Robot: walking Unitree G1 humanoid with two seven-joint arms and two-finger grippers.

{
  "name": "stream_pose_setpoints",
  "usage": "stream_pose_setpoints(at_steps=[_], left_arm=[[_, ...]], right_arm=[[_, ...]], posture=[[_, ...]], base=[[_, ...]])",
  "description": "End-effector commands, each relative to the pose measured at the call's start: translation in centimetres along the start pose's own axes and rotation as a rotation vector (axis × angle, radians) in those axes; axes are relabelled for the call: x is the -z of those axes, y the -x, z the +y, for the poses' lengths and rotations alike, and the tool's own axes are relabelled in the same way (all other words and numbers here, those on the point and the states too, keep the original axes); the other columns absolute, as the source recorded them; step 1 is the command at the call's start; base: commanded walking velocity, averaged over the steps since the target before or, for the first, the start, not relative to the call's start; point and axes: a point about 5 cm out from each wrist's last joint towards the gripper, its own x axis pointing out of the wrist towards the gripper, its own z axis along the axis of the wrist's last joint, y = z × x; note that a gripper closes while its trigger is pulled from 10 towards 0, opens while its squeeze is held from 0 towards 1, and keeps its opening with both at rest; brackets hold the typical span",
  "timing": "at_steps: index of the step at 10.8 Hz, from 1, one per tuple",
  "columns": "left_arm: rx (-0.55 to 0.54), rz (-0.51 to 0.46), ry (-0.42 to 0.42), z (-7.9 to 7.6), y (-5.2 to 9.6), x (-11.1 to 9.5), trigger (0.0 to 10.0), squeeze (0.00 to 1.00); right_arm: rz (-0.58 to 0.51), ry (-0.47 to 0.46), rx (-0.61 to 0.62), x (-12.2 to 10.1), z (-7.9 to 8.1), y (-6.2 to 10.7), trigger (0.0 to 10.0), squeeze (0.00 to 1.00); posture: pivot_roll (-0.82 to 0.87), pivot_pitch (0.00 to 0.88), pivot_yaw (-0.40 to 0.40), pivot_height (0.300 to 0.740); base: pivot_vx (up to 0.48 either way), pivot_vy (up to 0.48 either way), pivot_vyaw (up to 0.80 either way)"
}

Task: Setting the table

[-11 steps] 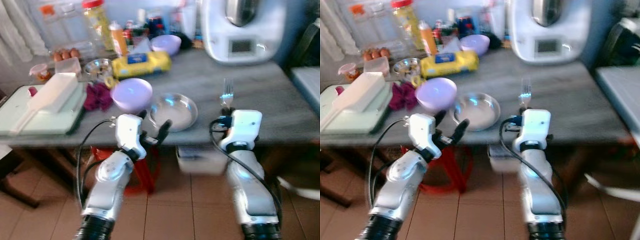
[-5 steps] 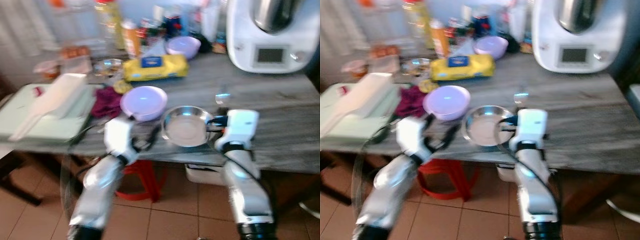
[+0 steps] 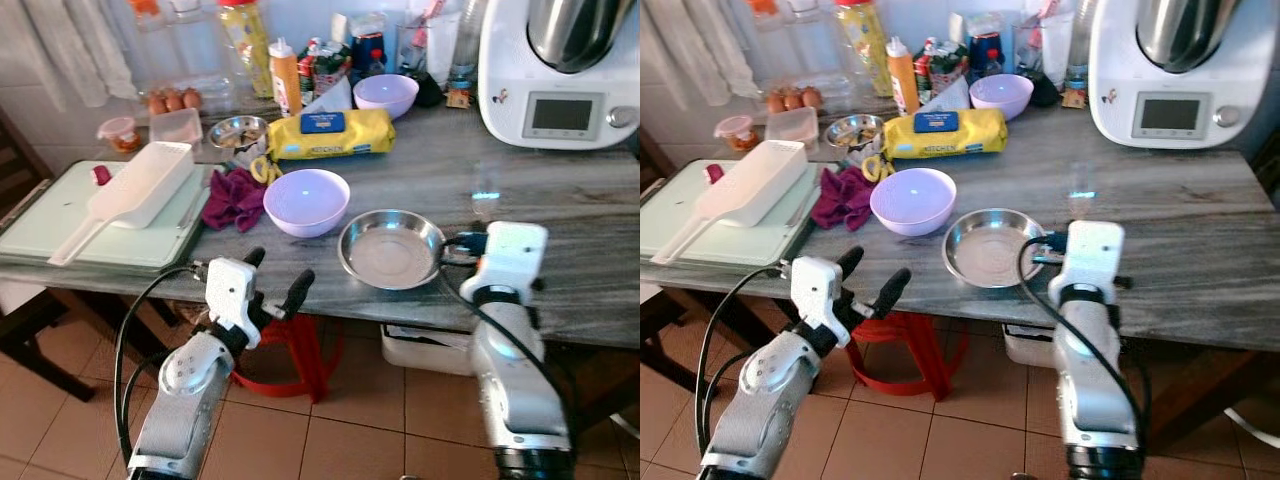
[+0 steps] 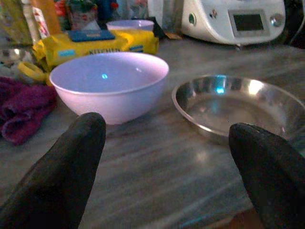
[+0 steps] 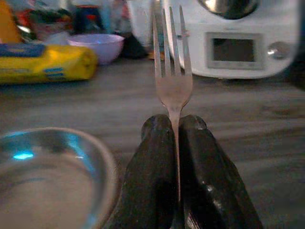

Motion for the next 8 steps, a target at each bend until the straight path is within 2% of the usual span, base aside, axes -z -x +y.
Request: stream_pose_setpoints(at_steps=[1,2,4,8], left_arm=[[0.009,0.013,-0.02,0.3,0.5,0.0,10.0,0.0],[0.029,0.019,-0.02,0.2,0.6,0.0,10.0,0.0],[0.069,0.03,-0.024,0.1,0.8,0.1,10.0,0.0],[0.144,0.077,-0.043,0.3,1.1,0.6,10.0,0.0]], right_arm=[[0.039,0.017,0.059,0.5,-1.1,0.3,10.0,0.0],[0.068,0.023,0.084,1.0,-1.9,0.4,10.0,0.0],[0.085,0.016,0.096,1.2,-2.1,0.2,10.0,0.0],[0.146,-0.046,0.08,1.2,-2.5,-1.8,10.0,0.0]], posture=[[-0.2,0.116,0.128,0.74],[-0.2,0.124,0.132,0.74],[-0.2,0.129,0.137,0.74],[-0.19,0.134,0.143,0.74]], base=[[0.0,0.0,0.0],[0.0,0.0,0.0],[0.0,0.0,0.0],[0.0,0.0,0.0]])
